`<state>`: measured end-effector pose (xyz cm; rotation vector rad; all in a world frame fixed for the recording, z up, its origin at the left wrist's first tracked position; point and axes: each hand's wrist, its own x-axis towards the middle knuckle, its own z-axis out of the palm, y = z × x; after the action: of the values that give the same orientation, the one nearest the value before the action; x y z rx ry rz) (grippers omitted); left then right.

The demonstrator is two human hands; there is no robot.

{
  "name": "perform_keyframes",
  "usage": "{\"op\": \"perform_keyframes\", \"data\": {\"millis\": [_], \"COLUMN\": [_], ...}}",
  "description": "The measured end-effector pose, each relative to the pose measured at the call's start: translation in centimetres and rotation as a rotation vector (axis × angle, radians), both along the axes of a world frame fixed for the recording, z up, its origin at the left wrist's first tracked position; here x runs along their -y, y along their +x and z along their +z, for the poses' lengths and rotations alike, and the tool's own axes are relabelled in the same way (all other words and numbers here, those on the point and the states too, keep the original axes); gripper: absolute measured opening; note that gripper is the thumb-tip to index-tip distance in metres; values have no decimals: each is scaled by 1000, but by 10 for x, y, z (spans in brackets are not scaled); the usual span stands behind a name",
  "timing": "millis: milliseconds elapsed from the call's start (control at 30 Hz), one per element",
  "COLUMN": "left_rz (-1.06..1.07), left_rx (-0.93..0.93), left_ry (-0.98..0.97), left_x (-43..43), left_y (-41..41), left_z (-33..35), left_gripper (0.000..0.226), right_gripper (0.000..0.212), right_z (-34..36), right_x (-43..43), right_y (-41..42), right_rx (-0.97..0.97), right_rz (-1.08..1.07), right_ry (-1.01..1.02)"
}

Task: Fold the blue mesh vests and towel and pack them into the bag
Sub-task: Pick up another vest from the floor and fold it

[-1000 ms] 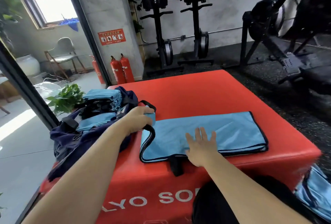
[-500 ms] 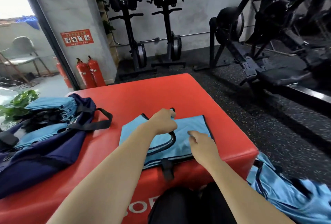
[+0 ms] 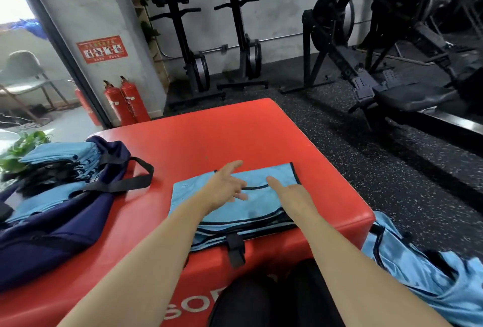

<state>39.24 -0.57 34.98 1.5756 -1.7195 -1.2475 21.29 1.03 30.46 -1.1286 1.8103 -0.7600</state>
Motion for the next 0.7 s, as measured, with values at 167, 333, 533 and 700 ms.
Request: {"op": "perform_keyframes", "data": {"millis": [167,333,533,700], "left_rz": [299,283,88,-146], "left_rx": [104,261,498,874], "left_ry": [-122,-154,-85,-22], "left_x": [-1,-14,-23,-29], "left_y": [84,132,109,95], "left_z": [-15,-33,-47,-65], "left_gripper": [45,41,53,61], "right_gripper": [12,10,8,9], "right_z": [-7,-3,5,-24], "right_x": [-1,5,0,-12], "right_y": [13,26,-14,-24], "right_rx": [-333,-309,-435,-417], "right_rz": [-22,-49,-165,-110], "right_ry": [-4,-237,-279,-165]}}
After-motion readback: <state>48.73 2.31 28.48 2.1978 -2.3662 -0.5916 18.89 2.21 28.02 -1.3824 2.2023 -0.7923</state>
